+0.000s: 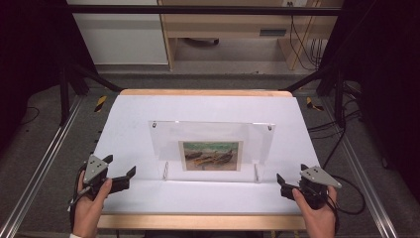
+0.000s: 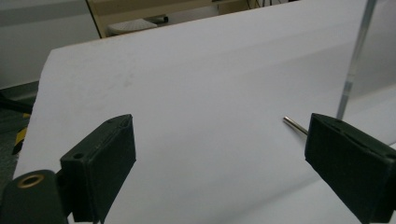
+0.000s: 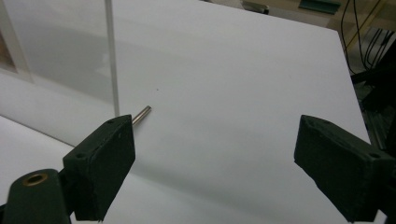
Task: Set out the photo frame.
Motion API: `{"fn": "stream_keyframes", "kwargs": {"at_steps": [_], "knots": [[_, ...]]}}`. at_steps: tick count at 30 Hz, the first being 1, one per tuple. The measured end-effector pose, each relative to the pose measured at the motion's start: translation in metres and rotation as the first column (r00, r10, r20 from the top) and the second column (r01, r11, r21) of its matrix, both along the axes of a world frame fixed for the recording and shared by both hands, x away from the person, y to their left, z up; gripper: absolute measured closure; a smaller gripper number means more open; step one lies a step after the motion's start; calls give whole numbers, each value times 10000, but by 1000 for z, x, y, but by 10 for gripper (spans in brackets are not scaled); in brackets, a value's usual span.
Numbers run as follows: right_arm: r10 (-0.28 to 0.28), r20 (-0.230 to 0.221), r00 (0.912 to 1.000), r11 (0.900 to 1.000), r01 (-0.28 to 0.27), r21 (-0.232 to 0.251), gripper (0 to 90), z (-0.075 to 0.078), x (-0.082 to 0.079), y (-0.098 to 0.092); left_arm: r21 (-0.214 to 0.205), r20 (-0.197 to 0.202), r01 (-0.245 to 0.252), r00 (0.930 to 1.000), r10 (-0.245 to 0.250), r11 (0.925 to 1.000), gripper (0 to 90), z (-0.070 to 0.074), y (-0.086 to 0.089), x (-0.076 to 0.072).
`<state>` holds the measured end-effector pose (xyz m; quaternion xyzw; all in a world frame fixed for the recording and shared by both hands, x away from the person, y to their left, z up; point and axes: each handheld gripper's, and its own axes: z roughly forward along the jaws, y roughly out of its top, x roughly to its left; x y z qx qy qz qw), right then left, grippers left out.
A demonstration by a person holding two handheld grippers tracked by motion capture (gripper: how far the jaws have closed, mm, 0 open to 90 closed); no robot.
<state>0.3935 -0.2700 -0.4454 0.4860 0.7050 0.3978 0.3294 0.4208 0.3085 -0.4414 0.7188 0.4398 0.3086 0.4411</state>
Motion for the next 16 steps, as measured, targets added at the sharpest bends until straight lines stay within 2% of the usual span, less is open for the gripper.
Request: {"fn": "stream_keyframes", "kwargs": {"at_steps": [5,9,11,16], "knots": [[-195,-199,9996,9995,190,-241,135,-5,5,-4,171,-310,-240,9992,245,9996,81,-7,8,6],[-551,-419,9976,9981,538,-303,140,-12,17,-10,641,-701,-357,9967,402,9973,75,-15,12,15],[-739,-582,9956,9969,721,-321,140,-15,22,-13,658,-976,-347,9944,411,9972,64,-20,13,19],[-967,-1015,9901,9951,943,-286,118,-20,24,-16,704,-1255,-253,9915,340,9972,55,-23,12,22]]}}
